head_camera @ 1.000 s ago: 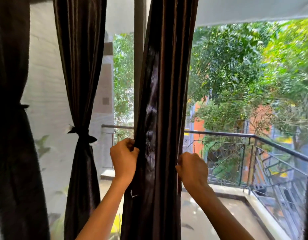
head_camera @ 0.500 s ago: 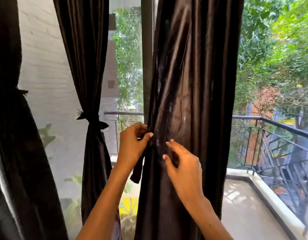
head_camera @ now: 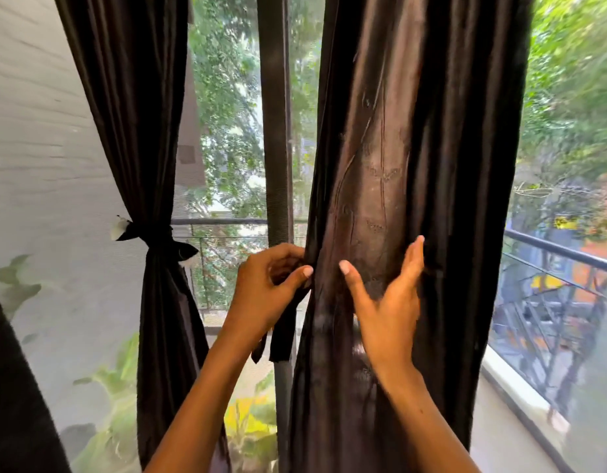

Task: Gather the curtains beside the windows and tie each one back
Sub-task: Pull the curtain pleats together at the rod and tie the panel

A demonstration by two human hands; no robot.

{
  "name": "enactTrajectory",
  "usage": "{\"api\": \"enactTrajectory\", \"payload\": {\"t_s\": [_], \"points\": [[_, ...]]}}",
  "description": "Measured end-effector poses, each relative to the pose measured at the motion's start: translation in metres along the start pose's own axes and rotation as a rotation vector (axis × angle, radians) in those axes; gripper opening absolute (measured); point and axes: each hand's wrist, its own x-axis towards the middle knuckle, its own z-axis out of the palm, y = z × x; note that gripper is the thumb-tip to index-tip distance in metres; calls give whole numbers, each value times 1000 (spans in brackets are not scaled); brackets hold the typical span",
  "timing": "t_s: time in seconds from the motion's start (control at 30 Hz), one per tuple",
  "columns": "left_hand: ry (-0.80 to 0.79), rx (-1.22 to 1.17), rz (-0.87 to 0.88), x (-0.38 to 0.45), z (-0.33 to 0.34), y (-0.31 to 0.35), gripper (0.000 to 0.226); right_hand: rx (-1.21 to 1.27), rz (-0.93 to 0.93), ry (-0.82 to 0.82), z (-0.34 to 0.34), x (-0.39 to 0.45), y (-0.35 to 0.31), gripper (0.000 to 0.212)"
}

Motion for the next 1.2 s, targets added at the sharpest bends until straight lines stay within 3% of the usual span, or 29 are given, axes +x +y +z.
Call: {"api": "enactTrajectory", "payload": {"t_s": [0.1, 0.23, 0.33, 0.47, 0.6, 0.7, 0.8, 0.87, 0.97, 1.07, 1.2], "points": [[-16, -71, -14, 4, 4, -3, 30, 133, 2, -58, 1, 4, 1, 82], [76, -25, 33, 3, 13, -11, 16, -48, -179, 55, 3, 1, 9, 40], [139, -55, 39, -1, 20, -13, 16, -176, -300, 65, 9, -9, 9, 47], [165, -82, 58, -4, 26, -4, 29, -287, -315, -145, 17, -16, 8, 65], [198, -70, 74, -3, 26, -5, 20, -296, -361, -271, 21, -21, 6, 58], [236, -11, 88, 0, 23, -6, 27, -264, -411, -318, 18, -22, 1, 53], [223, 19, 57, 4, 13, -7, 34, -175, -422, -68, 14, -13, 1, 46], [219, -4, 19, 6, 7, -8, 35, -117, -339, 82, 10, -3, 1, 54], [229, -2, 8, 6, 0, -11, 33, 13, -196, 10, 12, 4, 2, 62], [253, 16, 25, 5, -3, -13, 24, -71, -328, 49, 19, -8, 4, 37], [237, 32, 45, 2, -4, -11, 19, -168, -468, -39, 30, -25, -5, 51]]}}
